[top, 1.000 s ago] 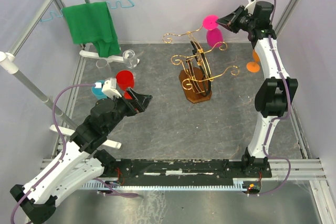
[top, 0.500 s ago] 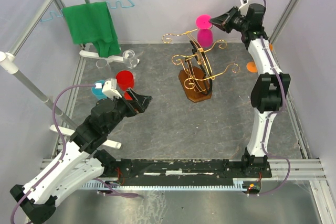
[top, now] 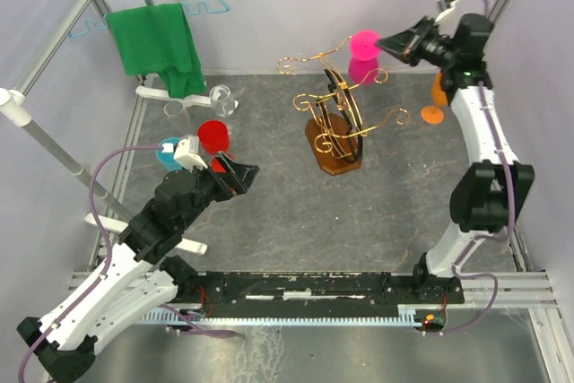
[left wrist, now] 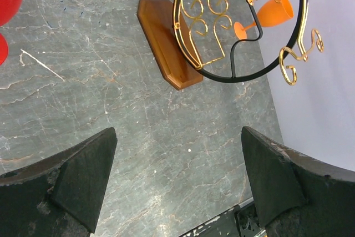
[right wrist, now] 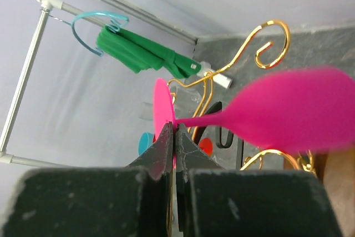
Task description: Take the wine glass off the wine glass rack
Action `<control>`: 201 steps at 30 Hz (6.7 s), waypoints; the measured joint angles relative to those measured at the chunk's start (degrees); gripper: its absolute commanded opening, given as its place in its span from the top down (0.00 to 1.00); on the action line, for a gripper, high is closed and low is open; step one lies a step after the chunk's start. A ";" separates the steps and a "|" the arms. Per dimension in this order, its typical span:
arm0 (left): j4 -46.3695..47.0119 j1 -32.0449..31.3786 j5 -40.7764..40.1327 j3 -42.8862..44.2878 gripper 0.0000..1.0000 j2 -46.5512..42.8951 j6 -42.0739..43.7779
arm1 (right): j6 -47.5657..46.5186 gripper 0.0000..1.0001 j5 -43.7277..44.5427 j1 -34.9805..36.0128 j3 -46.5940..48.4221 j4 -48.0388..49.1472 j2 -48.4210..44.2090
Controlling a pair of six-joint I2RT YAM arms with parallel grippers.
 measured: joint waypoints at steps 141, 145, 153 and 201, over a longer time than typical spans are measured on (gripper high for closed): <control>0.35 0.00 3.23 -4.74 0.01 -1.84 -3.89 | -47.36 0.57 99.16 8.92 -8.17 -57.48 26.40; 0.33 0.00 3.21 -4.74 0.01 -1.84 -3.87 | -47.71 0.55 94.29 8.92 -8.17 -58.07 24.59; 0.28 0.00 3.17 -4.74 0.01 -2.32 -3.89 | -49.44 0.50 82.68 8.87 -7.19 -61.09 22.14; -7.67 0.00 -5.53 13.11 0.01 8.07 4.57 | -42.71 0.01 37.46 0.59 3.98 -53.68 -24.02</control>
